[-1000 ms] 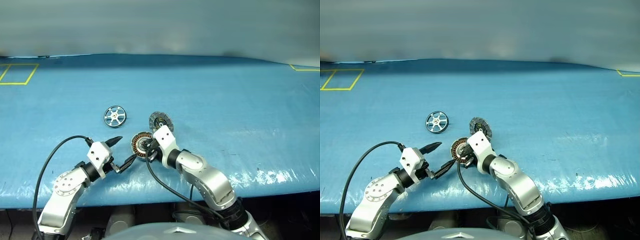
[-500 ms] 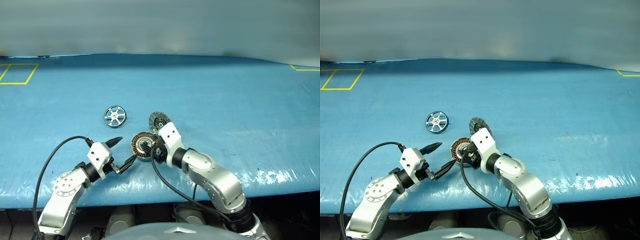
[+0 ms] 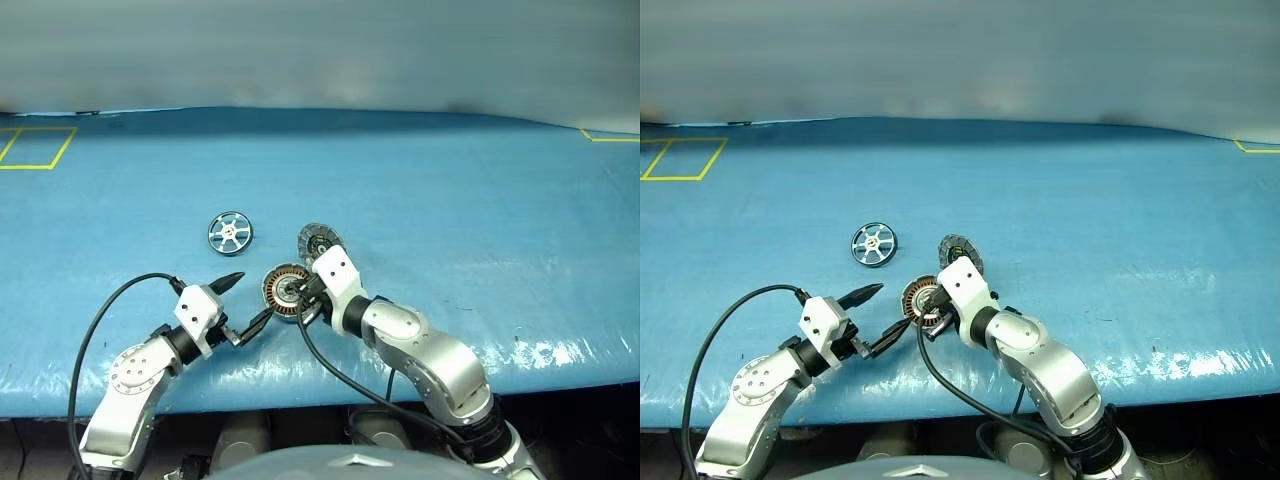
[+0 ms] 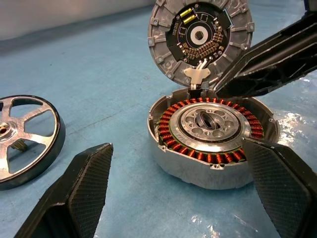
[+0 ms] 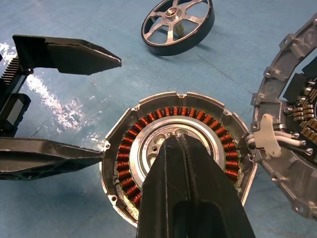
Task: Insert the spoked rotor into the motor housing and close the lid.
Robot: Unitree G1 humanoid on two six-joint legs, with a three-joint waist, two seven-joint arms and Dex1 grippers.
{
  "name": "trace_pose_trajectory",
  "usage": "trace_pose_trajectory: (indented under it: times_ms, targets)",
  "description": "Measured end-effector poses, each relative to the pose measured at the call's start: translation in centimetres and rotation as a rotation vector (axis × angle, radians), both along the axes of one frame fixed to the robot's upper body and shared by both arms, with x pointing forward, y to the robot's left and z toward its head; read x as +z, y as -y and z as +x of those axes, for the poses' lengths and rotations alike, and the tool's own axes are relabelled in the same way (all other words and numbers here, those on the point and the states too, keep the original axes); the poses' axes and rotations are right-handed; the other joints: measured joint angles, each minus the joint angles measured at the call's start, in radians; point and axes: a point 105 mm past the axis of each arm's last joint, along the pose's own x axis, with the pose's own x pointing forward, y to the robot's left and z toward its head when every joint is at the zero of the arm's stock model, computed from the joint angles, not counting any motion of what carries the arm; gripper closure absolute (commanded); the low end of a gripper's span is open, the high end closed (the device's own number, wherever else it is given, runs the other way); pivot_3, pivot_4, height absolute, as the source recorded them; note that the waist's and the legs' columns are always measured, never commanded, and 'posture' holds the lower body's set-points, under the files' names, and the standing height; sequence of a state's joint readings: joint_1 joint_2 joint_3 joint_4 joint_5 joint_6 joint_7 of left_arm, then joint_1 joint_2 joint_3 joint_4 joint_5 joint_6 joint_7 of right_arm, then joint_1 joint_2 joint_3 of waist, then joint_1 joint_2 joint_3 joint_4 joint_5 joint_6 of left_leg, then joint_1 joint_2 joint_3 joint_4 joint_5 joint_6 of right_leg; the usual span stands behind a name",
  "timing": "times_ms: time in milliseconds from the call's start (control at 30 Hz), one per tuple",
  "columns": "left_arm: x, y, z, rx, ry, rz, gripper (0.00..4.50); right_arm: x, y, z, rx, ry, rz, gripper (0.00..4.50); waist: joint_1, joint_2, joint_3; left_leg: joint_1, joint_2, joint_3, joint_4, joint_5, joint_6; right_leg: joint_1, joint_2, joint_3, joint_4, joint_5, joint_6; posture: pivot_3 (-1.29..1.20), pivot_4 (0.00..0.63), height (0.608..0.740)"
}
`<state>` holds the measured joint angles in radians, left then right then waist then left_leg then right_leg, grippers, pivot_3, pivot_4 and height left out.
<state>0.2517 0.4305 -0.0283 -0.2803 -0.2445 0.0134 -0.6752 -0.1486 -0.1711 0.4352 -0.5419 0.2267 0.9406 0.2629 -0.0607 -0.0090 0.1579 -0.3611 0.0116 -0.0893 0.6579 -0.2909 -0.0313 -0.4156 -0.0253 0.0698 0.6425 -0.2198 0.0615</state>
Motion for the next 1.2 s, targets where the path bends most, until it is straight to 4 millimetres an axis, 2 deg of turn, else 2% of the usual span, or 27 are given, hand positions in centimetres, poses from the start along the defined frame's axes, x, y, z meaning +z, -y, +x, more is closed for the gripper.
trace_pose_trajectory:
  times_ms: [600, 1200]
  targets:
    - [-0.4, -0.1, -0.3, -0.003, -0.018, -0.002, 0.00, -1.6, -0.3, 0.2, -0.030, -0.034, 0.049, 4.48, -0.001, 0.000, 0.000, 0.000, 0.000, 0.000, 0.000, 0.000, 0.000, 0.000, 0.000, 0.000, 0.000, 0.000, 0.000, 0.00, 0.150, 0.740]
    - [-0.5, -0.1, -0.3, -0.001, -0.026, 0.000, 0.00, -1.8, -0.4, 0.8, -0.052, -0.028, 0.079, 4.48, -0.001, 0.000, 0.000, 0.000, 0.000, 0.000, 0.000, 0.000, 0.000, 0.000, 0.000, 0.000, 0.000, 0.000, 0.000, 0.00, 0.150, 0.740]
